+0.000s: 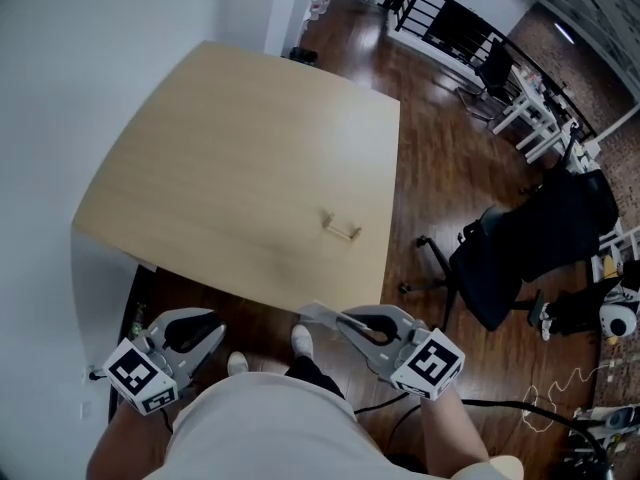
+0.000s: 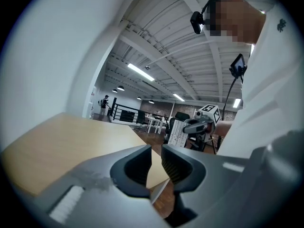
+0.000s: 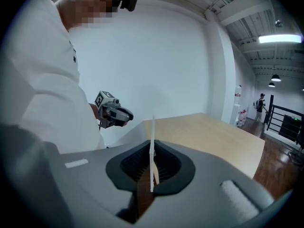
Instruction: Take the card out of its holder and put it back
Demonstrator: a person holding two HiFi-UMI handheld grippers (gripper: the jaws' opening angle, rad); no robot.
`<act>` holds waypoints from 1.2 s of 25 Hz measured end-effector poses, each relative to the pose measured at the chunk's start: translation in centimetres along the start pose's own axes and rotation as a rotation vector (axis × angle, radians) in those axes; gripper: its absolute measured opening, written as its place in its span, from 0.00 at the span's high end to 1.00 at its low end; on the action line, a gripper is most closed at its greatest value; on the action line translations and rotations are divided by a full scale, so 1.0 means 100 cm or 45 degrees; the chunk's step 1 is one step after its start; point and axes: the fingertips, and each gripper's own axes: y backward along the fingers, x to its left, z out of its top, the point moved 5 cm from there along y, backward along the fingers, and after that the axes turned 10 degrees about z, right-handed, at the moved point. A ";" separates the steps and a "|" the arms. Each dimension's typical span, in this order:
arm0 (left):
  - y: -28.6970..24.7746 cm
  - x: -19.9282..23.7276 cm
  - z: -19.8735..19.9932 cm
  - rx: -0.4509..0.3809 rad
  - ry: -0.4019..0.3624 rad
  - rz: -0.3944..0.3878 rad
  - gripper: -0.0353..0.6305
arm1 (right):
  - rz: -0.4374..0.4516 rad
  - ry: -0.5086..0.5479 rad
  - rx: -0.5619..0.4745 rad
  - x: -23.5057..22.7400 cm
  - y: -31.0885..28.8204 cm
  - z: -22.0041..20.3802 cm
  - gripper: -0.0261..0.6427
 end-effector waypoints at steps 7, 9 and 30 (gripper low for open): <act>-0.020 -0.001 0.020 -0.075 0.099 0.013 0.84 | -0.115 -0.024 -0.013 -0.086 0.023 -0.019 0.93; -0.028 -0.003 0.025 -0.103 0.120 0.025 0.84 | -0.135 -0.021 -0.005 -0.117 0.027 -0.024 0.93; -0.099 -0.038 0.038 -0.043 0.186 0.382 0.84 | 0.049 0.004 0.101 -0.310 -0.011 -0.095 0.93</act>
